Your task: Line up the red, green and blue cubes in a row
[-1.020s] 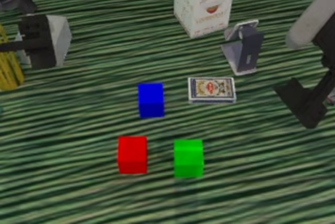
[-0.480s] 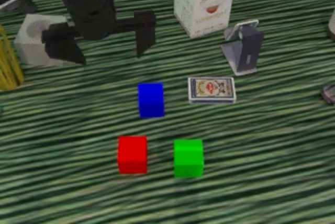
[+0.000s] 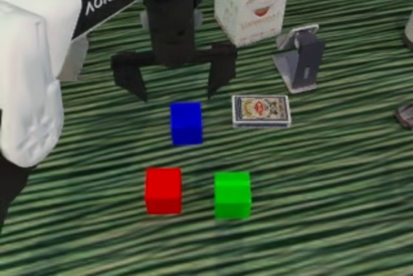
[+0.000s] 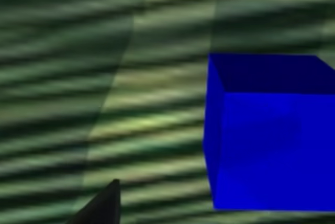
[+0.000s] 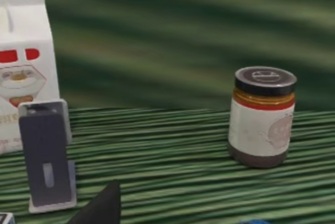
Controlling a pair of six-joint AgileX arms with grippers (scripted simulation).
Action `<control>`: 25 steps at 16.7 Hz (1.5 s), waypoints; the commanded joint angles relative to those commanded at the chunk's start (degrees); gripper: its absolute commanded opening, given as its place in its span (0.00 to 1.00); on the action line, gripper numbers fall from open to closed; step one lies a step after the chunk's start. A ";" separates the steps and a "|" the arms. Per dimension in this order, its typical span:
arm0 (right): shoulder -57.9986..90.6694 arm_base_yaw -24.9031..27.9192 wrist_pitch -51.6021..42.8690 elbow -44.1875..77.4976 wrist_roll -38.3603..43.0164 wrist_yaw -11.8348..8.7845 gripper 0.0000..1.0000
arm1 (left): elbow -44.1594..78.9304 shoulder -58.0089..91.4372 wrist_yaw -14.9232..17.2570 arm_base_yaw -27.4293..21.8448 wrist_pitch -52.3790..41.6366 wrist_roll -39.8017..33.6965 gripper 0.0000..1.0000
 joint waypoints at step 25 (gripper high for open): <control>-0.49 -0.13 0.29 -0.38 0.19 0.07 1.00 | -12.42 3.44 0.02 -0.06 15.66 -0.03 0.62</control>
